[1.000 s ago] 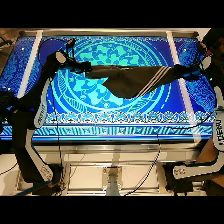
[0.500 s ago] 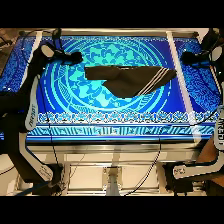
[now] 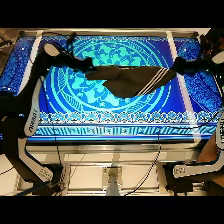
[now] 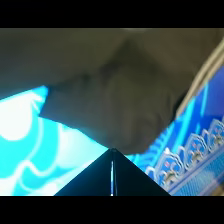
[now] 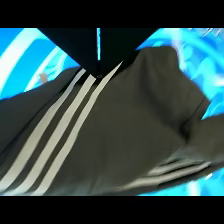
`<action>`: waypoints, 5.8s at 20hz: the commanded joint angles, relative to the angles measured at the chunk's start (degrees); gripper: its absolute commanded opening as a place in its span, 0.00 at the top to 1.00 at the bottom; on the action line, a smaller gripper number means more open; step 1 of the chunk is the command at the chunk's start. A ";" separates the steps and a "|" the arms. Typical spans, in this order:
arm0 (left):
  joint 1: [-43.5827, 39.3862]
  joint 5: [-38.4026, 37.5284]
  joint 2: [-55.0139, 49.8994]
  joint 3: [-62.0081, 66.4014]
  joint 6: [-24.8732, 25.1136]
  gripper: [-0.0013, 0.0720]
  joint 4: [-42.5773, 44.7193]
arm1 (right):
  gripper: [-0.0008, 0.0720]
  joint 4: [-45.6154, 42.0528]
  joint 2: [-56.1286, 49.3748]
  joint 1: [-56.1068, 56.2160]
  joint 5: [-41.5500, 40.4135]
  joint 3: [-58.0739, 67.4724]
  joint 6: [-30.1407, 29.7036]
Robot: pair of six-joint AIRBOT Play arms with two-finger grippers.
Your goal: Fold the clothes and pants, and hang the long-sleeved shirts on hangers.
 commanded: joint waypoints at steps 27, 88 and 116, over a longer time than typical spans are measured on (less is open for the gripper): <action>-15.39 27.26 -12.83 -12.35 -26.43 0.51 -20.28 | 0.05 15.13 0.09 -3.48 6.62 -12.41 -9.20; 2.54 11.74 38.66 -47.17 -23.04 0.98 34.58 | 0.96 30.42 16.48 -0.96 7.87 -54.25 -18.86; 6.97 21.44 44.78 -57.55 -16.48 0.98 24.44 | 0.96 36.04 16.31 29.35 -32.89 -56.39 11.65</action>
